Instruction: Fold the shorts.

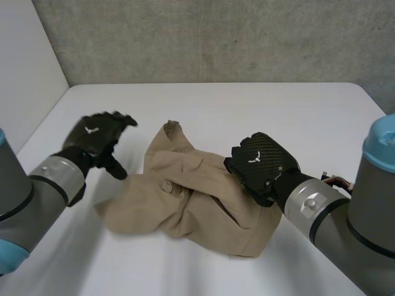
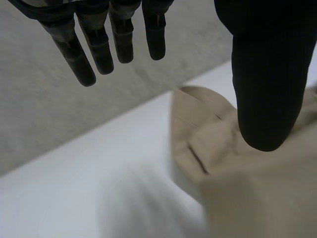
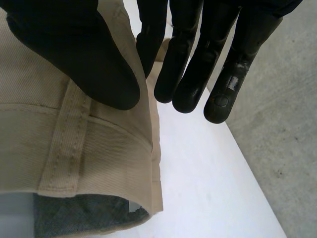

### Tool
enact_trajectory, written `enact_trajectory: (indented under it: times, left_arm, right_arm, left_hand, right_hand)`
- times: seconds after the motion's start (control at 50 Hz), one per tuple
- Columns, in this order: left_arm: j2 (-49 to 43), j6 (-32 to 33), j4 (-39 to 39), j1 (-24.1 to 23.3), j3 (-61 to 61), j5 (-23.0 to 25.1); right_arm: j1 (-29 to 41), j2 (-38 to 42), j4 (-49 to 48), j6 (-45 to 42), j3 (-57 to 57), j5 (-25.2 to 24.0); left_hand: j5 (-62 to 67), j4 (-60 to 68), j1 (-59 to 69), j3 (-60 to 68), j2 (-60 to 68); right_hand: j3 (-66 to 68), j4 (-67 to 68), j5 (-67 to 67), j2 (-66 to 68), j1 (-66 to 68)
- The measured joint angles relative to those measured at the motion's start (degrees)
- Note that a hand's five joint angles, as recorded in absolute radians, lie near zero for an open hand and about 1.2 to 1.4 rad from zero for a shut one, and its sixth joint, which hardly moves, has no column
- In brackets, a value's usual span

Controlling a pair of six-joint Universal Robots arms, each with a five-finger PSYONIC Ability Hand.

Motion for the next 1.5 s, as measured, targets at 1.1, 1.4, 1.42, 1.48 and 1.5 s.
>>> enact_trajectory:
  times: [1.1, 1.4, 1.42, 1.48, 1.5]
  left_arm:
    - [39.4, -4.9, -17.2, -3.5, 4.9, -2.6]
    - [20.1, -8.1, -15.3, -3.9, -2.3, -2.6]
    - [18.5, -8.0, -13.2, -3.9, -1.7, -2.7]
    - [11.7, -7.8, -5.1, -4.0, 1.9, -3.4]
    - [10.1, -7.8, -3.5, -4.0, 3.0, -3.5]
  right_arm:
    - [-1.6, -18.1, 19.6, 4.2, -23.4, 11.2]
    - [-1.8, 4.0, 17.9, 0.4, -21.9, 7.8]
    - [-1.7, 5.3, 16.4, 0.2, -22.4, 7.8]
    - [-1.7, 10.6, 8.7, -0.5, -25.8, 7.9]
    - [-1.6, 12.0, 6.5, -0.7, -26.9, 8.0]
  left_hand:
    - [47.6, 51.0, 46.4, 50.3, 51.0]
    - [47.6, 51.0, 46.4, 50.3, 51.0]
    - [47.6, 51.0, 46.4, 50.3, 51.0]
    - [47.6, 51.0, 46.4, 50.4, 51.1]
    - [47.6, 51.0, 46.4, 50.4, 51.1]
  right_hand:
    - [0.0, 0.3, 0.0, 0.0, 0.0]
    - [0.0, 0.3, 0.0, 0.0, 0.0]
    - [0.0, 0.3, 0.0, 0.0, 0.0]
    - [0.0, 0.3, 0.0, 0.0, 0.0]
    - [0.0, 0.3, 0.0, 0.0, 0.0]
